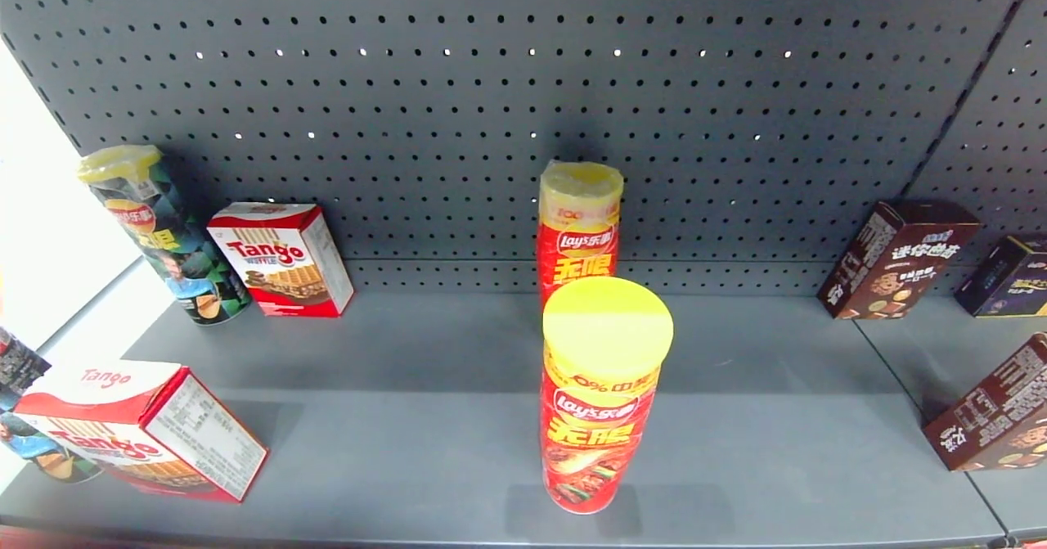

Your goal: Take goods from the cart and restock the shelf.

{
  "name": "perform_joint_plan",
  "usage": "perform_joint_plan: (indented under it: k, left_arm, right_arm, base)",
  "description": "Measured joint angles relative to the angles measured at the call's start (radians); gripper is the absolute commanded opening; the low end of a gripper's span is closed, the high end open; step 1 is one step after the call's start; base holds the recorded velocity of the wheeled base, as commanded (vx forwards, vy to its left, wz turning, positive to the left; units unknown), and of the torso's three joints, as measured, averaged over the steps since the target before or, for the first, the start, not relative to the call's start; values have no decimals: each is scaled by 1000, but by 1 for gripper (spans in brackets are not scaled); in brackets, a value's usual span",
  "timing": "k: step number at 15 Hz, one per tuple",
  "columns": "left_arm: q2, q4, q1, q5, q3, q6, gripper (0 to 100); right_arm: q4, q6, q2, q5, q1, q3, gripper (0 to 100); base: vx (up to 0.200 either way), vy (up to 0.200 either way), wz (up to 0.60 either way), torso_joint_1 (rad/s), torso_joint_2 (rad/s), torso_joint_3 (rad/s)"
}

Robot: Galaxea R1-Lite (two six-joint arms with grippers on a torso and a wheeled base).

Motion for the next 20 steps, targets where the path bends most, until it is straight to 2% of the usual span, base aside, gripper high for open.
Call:
perform_joint_plan:
  k: [20]
  left_arm:
    - [0, 0, 0, 2, 0, -4, 100]
  right_arm:
    - [0, -2, 0, 4, 0, 0, 100]
  base:
    - [-10, 0, 0, 1, 0, 0]
